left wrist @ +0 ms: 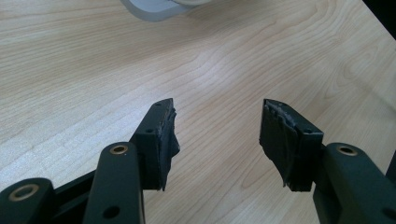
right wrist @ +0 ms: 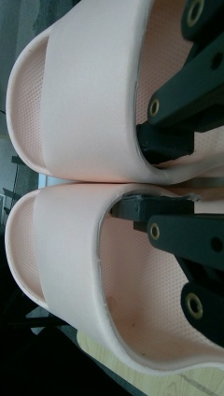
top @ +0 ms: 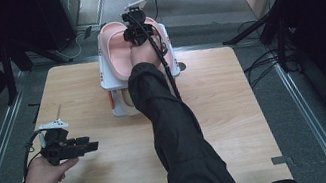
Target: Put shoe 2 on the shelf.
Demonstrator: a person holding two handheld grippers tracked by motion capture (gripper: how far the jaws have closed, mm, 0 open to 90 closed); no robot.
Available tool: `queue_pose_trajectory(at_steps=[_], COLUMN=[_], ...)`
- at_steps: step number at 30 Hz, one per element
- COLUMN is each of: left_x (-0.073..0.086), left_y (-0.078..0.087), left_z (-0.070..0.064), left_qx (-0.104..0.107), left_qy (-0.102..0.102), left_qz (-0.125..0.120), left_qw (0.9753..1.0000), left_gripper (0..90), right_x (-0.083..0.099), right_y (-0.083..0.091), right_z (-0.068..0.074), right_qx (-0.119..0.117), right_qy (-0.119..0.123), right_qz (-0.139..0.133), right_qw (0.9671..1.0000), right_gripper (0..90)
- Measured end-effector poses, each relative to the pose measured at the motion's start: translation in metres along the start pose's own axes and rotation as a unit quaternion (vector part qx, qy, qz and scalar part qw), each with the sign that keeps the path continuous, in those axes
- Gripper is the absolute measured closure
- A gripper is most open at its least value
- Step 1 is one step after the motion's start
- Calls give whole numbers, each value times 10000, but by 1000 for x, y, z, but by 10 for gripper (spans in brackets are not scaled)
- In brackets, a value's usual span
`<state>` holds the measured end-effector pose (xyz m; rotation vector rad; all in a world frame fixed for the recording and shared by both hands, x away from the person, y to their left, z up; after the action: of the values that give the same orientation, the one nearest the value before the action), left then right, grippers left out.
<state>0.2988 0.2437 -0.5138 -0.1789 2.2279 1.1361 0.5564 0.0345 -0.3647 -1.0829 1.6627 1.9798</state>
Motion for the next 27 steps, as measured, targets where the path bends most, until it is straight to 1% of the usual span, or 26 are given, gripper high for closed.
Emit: queue_pose_trajectory(at_steps=[2,4,7,9,10,15,19,23,25,27], left_x=[0,0,0,0,0,0,-1,-2,-3,-4], left_y=[0,-1,-1,0,0,-1,-2,-4,-5,-7], left_z=[0,0,0,1,1,2,1,1,0,0], left_qx=[-6,0,-12,-22,-23,-56,-64,-72,-60,-36], left_qy=[-5,-13,-22,-16,-10,-15,-20,-47,-67,-71], left_qz=[-2,11,16,4,10,19,27,57,74,87], left_qw=[10000,10000,10000,10000,10000,10000,10000,9999,9999,9999], left_gripper=[451,451,451,451,450,449,448,447,447,447], right_x=[1,2,5,6,7,11,14,18,19,20], right_y=[-1,-1,-1,0,0,4,11,18,22,24], right_z=[0,0,-1,-3,-4,-6,-8,-10,-11,-12], right_qx=[-62,-100,-138,-246,-283,-473,-647,-797,-839,-924], right_qy=[39,10,62,-39,-50,4,-20,63,244,279], right_qz=[-8,-9,-27,-61,-49,-44,-73,-113,-203,-207], right_qw=[10000,9999,9999,9997,9996,9989,9979,9967,9960,9951], right_gripper=[676,654,604,594,588,563,551,544,547,547])
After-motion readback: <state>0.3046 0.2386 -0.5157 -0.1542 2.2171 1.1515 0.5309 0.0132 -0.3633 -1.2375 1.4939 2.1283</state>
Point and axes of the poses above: each handheld gripper's, and its own axes: y roughly backward along the jaws, x roughly out of its underside, z roughly to its left, the point moved 5 cm from there along -y, roughly forward along the jaws, and after that the axes turned 5 degrees about y, right-handed, at the moved point
